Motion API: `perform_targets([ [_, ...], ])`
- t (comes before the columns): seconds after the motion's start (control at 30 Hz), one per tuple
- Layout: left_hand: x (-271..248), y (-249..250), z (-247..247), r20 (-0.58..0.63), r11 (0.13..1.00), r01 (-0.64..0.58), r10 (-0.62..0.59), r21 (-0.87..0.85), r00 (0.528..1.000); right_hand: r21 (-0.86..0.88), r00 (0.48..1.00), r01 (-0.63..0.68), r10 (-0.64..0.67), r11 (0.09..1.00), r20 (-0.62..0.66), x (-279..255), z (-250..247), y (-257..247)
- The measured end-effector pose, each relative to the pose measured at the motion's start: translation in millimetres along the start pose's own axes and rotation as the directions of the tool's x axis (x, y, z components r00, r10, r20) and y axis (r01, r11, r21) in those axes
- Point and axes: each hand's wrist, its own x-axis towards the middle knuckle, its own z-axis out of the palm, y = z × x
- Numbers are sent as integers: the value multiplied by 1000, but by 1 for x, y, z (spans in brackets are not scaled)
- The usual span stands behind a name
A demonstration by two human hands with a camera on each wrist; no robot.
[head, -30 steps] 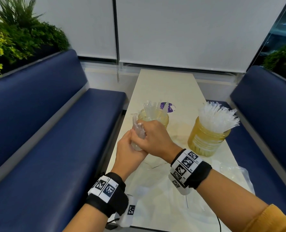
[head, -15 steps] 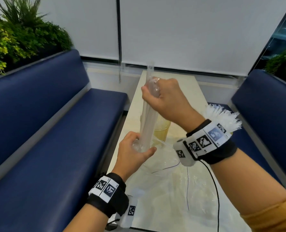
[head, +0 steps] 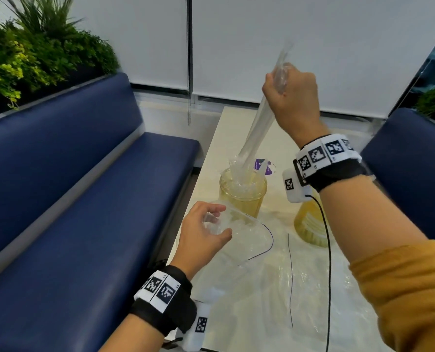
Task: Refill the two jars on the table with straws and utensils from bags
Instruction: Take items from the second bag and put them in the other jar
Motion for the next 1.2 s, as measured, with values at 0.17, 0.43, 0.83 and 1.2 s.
perform_targets([
  [0.17, -1, 0, -2, 1, 1000, -11, 11, -17, 1000, -198, 972, -1, 48, 980, 231, -39, 51, 27],
  [0.43, 0, 0, -7, -6, 999, -5, 4, -43, 1000, -279, 834, -180, 296, 943, 465, -124, 92, 60],
  [0.83, 3, 1, -4, 12, 1000, -14, 15, -28, 1000, -137, 909, 47, 14, 989, 417, -110, 91, 61],
  [1.2, 4, 4, -1, 107, 984, 74, -57, -164, 993, -178, 779, 26, 91, 984, 620, -134, 24, -8],
])
